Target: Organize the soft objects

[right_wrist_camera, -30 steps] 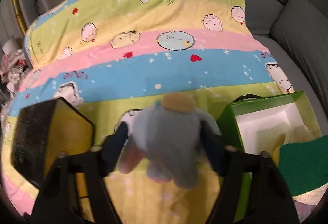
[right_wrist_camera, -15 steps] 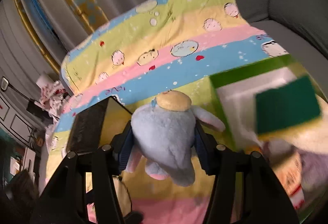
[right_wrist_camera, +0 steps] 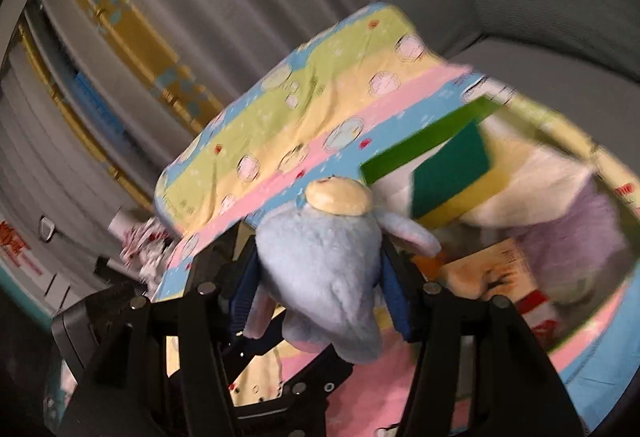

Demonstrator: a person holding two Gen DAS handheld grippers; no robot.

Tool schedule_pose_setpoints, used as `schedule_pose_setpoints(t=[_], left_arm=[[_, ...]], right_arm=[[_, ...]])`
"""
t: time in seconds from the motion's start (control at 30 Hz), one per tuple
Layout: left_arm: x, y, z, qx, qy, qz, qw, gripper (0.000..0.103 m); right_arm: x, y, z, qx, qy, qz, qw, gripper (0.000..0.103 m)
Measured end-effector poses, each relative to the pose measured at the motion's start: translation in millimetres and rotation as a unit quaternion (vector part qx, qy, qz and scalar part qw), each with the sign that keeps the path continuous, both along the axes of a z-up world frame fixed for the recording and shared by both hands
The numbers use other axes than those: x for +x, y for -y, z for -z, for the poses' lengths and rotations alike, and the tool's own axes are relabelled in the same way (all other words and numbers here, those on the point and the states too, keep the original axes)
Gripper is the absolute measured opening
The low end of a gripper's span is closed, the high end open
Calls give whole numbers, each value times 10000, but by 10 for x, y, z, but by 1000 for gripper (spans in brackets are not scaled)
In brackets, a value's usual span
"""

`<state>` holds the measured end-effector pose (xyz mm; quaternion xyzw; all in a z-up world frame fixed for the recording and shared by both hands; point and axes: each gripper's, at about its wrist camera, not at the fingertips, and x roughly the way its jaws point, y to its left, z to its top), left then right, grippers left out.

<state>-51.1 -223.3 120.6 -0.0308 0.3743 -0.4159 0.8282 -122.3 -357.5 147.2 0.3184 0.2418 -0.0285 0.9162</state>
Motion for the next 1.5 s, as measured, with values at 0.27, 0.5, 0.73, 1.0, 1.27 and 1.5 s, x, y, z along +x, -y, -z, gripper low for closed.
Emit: schedule_pose_setpoints(t=[0.27, 0.5, 0.73, 1.0, 1.27, 1.5], left_arm=[[1, 409, -14, 84, -80, 234, 9997, 71], [-13, 614, 146, 185, -352, 404, 9984, 71], [-52, 604, 150, 90, -518, 503, 9973, 76], [-104, 399, -19, 111, -372, 206, 9990, 82], [-164, 163, -173, 322, 23, -327, 9989, 92], [-152, -26, -213, 94, -96, -371, 9992, 96]], right_arm=[[-280, 375, 45, -75, -353, 1097, 9933, 57], [-167, 533, 243, 125, -767, 1215, 9896, 60], [-128, 716, 428, 289, -1051, 1397, 9842, 85], [-282, 635, 244, 3, -673, 1530, 9859, 100], [-510, 461, -95, -672, -444, 1790, 9805, 102], [-627, 368, -231, -1120, -581, 2158, 9682, 102]])
